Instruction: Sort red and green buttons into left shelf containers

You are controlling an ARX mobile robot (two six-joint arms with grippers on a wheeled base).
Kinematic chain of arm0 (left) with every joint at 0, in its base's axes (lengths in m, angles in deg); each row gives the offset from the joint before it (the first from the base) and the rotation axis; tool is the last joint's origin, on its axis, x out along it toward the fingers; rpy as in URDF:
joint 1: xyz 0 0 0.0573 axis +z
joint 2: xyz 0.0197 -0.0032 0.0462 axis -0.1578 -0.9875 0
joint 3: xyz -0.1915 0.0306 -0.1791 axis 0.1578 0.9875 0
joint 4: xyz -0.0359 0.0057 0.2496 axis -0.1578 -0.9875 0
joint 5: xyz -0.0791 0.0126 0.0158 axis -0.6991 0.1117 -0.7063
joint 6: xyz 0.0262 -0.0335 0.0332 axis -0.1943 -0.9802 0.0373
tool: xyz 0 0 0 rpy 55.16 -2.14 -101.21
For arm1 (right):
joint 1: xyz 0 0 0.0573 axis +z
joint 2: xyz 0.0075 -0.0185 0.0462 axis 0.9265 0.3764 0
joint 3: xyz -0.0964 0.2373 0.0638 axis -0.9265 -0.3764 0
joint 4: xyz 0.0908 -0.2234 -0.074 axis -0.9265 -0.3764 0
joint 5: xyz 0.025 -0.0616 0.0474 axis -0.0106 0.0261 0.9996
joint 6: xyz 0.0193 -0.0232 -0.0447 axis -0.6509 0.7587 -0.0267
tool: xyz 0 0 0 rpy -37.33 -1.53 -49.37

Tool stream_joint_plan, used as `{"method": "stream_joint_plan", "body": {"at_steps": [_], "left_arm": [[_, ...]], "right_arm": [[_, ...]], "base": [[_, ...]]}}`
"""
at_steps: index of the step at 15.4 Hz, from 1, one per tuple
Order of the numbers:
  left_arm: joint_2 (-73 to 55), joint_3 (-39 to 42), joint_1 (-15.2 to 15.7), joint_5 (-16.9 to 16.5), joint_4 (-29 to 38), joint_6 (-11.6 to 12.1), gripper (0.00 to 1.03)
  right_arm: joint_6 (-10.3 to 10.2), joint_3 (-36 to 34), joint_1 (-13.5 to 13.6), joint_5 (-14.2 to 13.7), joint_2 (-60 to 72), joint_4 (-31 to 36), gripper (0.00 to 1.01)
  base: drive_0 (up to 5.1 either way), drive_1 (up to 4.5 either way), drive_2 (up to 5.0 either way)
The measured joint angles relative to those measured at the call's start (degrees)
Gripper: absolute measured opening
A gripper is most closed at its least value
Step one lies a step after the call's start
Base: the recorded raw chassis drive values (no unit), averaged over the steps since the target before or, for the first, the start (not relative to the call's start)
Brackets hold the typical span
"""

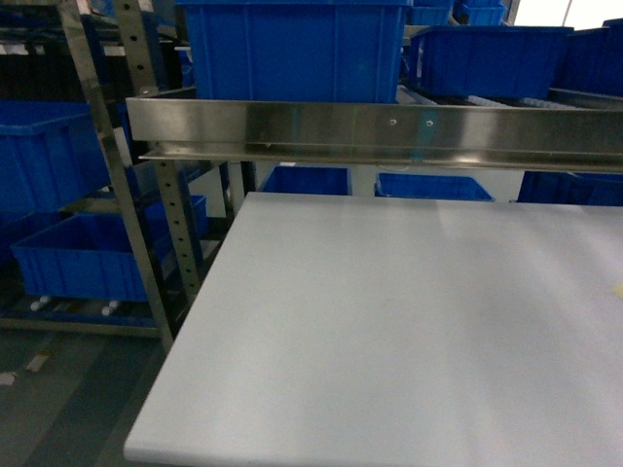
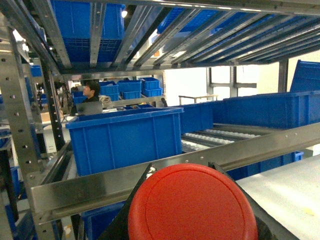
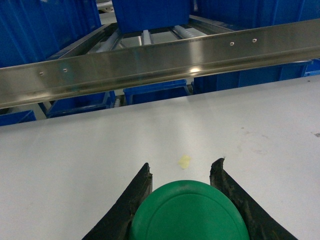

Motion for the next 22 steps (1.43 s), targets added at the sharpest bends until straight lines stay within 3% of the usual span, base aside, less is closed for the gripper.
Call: {"method": "stream_joint_plan", "body": {"at_steps": [15, 22], "left_arm": [[0.0, 0.0, 0.0, 0.0, -0.2, 0.0, 0.25], [0.0, 0.0, 0.0, 0.0, 0.0, 0.0, 0.25]], "right_arm": [[0.0, -0.1, 0.0, 0.0, 0.0, 0.0, 0.31], [0.0, -0.1, 0.0, 0.0, 0.0, 0.0, 0.31]], "base": [[-5.0, 2.44, 2.4], [-4.7, 3.78, 1.0]]}}
